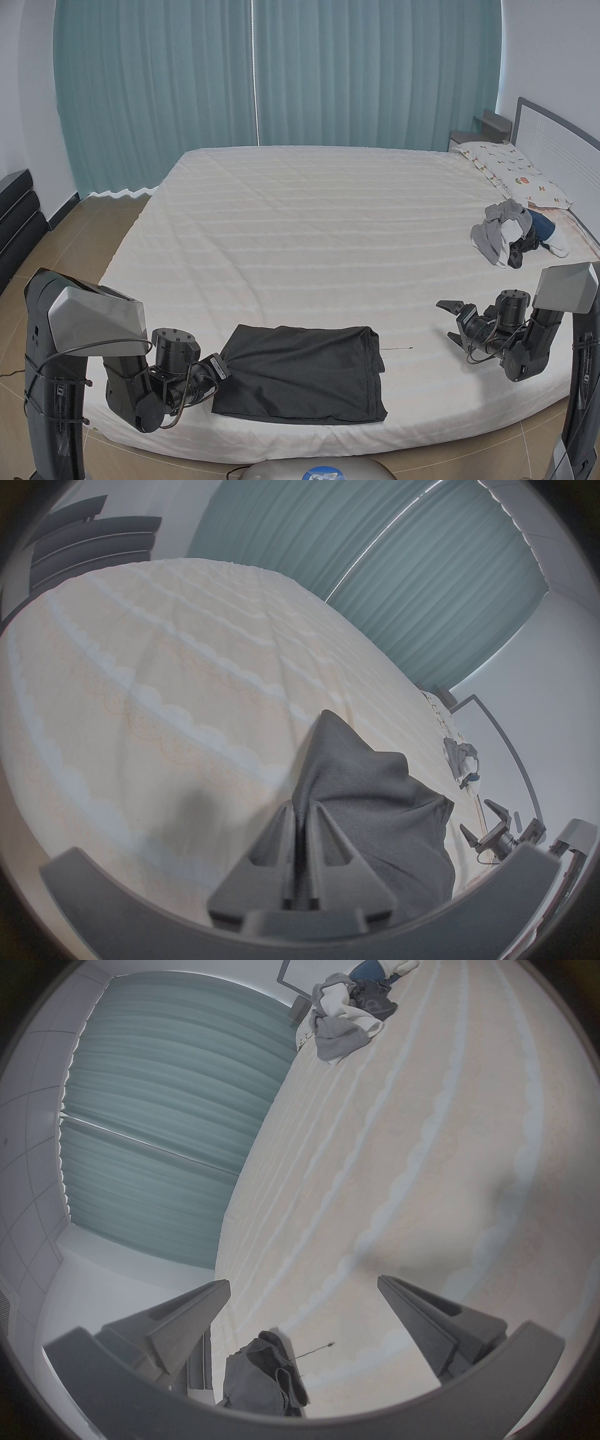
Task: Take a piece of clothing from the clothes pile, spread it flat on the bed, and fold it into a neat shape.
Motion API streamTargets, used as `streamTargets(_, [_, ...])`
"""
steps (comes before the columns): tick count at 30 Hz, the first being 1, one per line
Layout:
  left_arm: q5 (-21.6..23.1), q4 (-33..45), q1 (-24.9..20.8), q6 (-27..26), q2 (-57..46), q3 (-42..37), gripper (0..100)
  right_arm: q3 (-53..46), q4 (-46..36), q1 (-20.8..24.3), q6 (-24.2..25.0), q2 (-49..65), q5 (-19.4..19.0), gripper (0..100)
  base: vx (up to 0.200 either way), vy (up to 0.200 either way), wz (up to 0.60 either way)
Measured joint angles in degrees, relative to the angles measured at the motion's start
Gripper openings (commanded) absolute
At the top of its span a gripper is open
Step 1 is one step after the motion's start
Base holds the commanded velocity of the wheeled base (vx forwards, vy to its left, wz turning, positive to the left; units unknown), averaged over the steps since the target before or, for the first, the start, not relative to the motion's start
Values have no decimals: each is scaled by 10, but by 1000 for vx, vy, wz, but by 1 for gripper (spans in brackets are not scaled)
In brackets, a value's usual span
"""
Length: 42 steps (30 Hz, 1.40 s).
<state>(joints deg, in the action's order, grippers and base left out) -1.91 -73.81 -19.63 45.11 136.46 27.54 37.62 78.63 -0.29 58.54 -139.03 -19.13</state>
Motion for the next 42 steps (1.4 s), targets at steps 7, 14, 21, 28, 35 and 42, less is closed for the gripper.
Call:
streamTargets(7, [4,-48,-1,-1,1,-23,100,0,0,0,0,0,0,100,0,0,0])
streamTargets(14, [4,-53,6,2,-3,-26,100,0,0,-1,-1,0,-1,100,0,0,0])
streamTargets(21, [5,-53,33,0,-46,-26,100,-14,-4,1,-38,15,6,100,0,0,0])
streamTargets(28, [3,-53,60,-25,-128,-40,100,-101,-7,-1,-119,127,19,100,0,0,0])
streamTargets(35, [0,-53,82,-71,-264,-94,100,-201,-11,-3,-187,288,29,100,0,0,0])
streamTargets(42, [-3,-46,106,-141,-434,-167,100,-295,-44,-1,-288,475,33,100,0,0,0])
